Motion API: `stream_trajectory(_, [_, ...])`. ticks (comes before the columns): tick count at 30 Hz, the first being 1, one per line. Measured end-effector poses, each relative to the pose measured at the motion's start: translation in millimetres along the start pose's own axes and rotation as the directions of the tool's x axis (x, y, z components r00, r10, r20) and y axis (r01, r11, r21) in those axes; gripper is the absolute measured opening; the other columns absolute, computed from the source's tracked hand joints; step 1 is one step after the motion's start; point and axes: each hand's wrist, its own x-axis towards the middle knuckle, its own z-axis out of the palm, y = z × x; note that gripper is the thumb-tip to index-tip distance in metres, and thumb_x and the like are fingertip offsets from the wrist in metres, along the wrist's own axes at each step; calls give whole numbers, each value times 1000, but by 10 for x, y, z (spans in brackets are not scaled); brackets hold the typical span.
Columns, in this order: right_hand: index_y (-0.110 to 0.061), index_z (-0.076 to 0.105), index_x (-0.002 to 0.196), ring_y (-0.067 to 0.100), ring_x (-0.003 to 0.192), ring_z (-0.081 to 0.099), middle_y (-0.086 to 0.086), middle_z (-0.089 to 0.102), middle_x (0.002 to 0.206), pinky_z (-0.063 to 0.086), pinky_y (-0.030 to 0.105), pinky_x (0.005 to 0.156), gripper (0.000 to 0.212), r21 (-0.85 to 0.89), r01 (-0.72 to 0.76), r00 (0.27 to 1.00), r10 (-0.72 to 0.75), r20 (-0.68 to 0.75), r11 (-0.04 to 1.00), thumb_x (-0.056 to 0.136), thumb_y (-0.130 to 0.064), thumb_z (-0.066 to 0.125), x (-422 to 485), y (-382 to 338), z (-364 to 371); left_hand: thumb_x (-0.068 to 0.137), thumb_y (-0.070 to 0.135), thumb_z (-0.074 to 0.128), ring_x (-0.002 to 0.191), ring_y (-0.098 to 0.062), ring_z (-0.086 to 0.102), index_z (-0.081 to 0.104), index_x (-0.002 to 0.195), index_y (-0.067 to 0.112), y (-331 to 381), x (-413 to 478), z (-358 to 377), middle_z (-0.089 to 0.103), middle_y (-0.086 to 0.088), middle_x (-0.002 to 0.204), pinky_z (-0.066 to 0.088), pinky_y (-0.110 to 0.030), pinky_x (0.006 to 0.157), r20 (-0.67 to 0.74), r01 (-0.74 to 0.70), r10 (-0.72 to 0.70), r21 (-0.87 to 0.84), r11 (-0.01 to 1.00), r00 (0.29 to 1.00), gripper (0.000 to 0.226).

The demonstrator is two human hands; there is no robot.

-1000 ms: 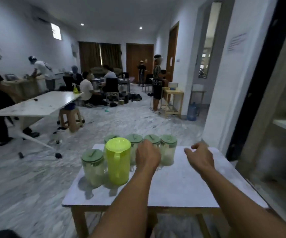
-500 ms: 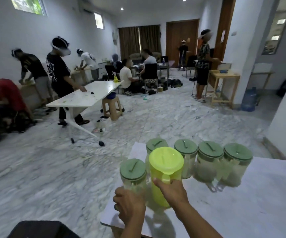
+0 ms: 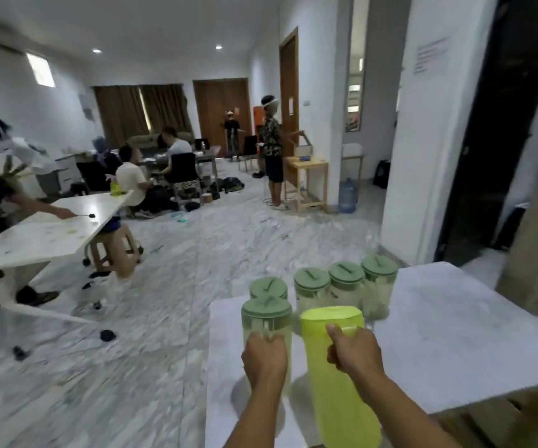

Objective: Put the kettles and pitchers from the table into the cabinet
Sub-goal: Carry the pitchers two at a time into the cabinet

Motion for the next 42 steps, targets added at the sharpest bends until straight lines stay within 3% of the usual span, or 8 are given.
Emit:
stream_trajectory(4, [0,66,100,41,90,69,21,72,96,58,51,79,62,139,-55,964,88,-250,989,78,-58,64,-24,-197,-602,85,22,61,94,-37,63,67,96,3,547,-246,0,69,-16,99,50,-36,76,175,-206,221,-97,974,960,23])
stream_trajectory(8, [-5,71,101,41,95,68,16,73,101,55,47,80,92,272,46,845,108,-524,961,56,-82,53,-330,-455,-1586,84,40,63,88,-36,66,67,85,7,1097,-853,409,69,-11,86,51,-36,74,358,-338,424,-278,899,832,33])
stream_trajectory(13, [-5,74,87,36,90,67,16,74,96,52,40,80,79,256,211,587,87,-805,943,75,-78,46,-1001,-613,-3003,86,49,42,60,-28,50,47,49,17,1739,-2131,1060,53,-8,57,39,-38,63,624,-273,539,-475,837,567,49])
stream_trajectory(17, [-5,76,88,39,93,68,19,74,102,55,48,84,76,197,213,380,105,-919,957,73,-69,38,-1354,-450,-4097,75,52,31,69,-39,56,48,59,16,2137,-3157,1527,56,-26,71,39,-41,65,674,-299,637,-562,771,374,43])
stream_trajectory(20, [-9,72,71,40,87,69,17,75,93,55,51,82,58,175,211,271,114,-956,962,72,-60,44,-1617,-232,-4855,72,54,27,76,-47,59,57,69,7,2383,-3885,1909,61,-34,83,44,-47,65,677,-311,694,-623,718,245,56])
stream_trajectory(24, [-12,62,61,34,73,63,13,68,75,53,50,78,40,157,272,179,110,-978,949,82,-43,48,-1911,33,-5783,78,45,27,67,-31,58,54,66,13,2688,-4793,2279,60,-20,72,50,-51,65,651,-288,733,-677,678,197,43])
stream_trajectory(29, [-9,58,64,20,58,48,6,56,63,35,32,56,34,137,318,182,82,-980,938,90,-30,47,-1952,306,-6801,94,36,27,72,-25,54,58,92,4,3009,-5667,2840,57,-11,80,47,-40,65,641,-286,749,-696,659,167,45])
stream_trajectory(42, [-15,60,64,18,63,52,0,59,62,40,38,70,30,158,425,206,75,-976,891,85,-35,51,-605,612,-8467,98,30,38,86,-29,56,64,104,-1,3921,-6453,4832,67,-19,107,41,-36,72,655,-395,728,-625,673,204,41])
